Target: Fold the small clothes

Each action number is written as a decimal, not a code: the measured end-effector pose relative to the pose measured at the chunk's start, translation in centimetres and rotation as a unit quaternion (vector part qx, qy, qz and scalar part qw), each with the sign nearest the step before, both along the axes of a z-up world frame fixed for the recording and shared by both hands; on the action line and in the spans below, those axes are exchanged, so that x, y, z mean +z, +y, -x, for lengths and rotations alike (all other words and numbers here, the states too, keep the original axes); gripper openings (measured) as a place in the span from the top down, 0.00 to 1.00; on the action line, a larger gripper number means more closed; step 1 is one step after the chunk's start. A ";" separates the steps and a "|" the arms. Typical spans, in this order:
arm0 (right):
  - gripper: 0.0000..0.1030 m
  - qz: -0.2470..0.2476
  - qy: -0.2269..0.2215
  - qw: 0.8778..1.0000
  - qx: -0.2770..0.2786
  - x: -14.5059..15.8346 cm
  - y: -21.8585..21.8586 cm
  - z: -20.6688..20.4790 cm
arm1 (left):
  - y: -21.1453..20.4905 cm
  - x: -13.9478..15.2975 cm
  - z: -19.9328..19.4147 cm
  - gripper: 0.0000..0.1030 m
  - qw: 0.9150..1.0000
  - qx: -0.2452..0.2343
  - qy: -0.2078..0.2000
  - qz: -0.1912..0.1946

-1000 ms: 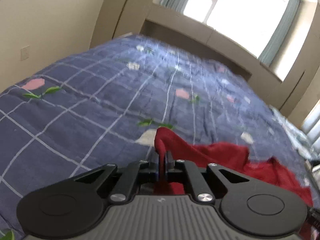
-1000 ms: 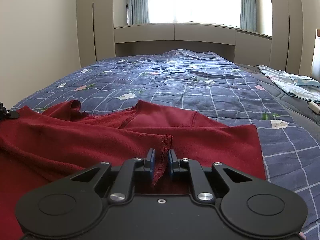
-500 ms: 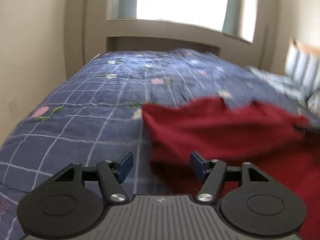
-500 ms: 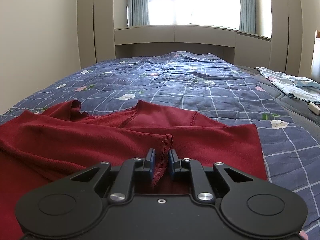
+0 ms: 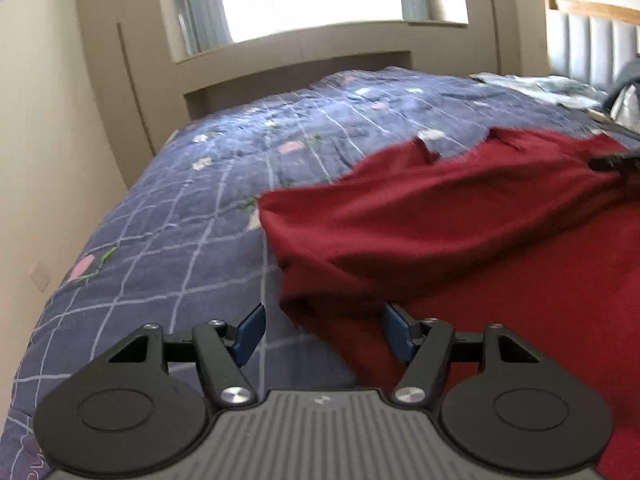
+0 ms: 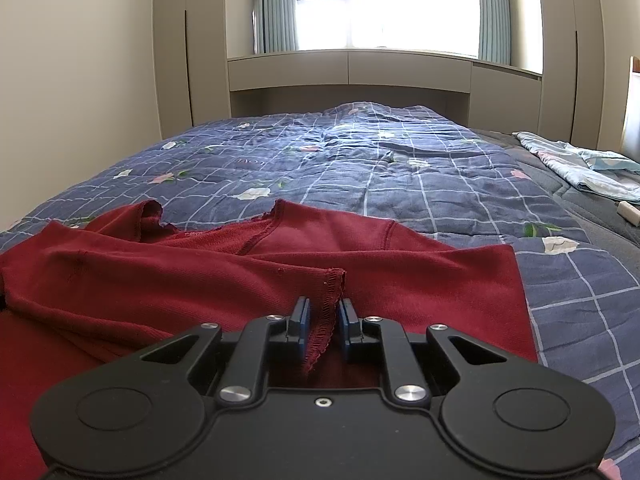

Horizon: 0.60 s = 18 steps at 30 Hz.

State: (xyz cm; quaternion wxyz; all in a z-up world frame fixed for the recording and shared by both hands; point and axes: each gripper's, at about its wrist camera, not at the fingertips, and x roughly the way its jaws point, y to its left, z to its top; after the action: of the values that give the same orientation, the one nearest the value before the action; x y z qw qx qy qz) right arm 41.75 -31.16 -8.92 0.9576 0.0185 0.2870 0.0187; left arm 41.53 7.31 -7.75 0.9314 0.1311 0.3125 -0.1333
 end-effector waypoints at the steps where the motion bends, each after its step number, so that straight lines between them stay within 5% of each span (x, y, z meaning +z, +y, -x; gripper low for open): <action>1: 0.83 0.000 0.000 1.000 0.000 0.0 0.0 0.0 | 0.1 0.0 0.1 0.33 1.000 -0.001 0.000 0.000; 7: 0.83 0.006 -0.001 1.000 0.000 -0.1 0.2 0.0 | -0.5 -0.2 -1.4 0.33 0.999 0.021 -0.013 -0.023; 9: 0.83 0.005 -0.001 1.000 0.000 -0.1 0.2 0.0 | -0.8 0.0 -1.7 0.40 0.999 0.032 -0.027 -0.030; 11: 0.83 0.004 -0.001 1.000 0.000 -0.1 0.1 0.0 | -1.4 0.0 -1.2 0.62 0.998 0.022 -0.038 -0.040; 14: 0.83 0.004 -0.002 1.000 0.000 -0.1 0.1 0.0 | -2.6 -0.1 0.2 0.82 0.995 0.003 -0.066 -0.077; 18: 0.83 0.004 -0.002 1.000 0.000 -0.1 0.1 0.0 | -1.8 0.3 0.5 0.91 0.997 0.025 -0.059 -0.047</action>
State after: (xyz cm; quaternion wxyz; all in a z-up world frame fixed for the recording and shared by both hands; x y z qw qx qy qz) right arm 41.75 -31.01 -8.97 0.9581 0.0146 0.2855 0.0174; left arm 41.06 5.54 -7.45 0.9439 0.1747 0.2662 -0.0875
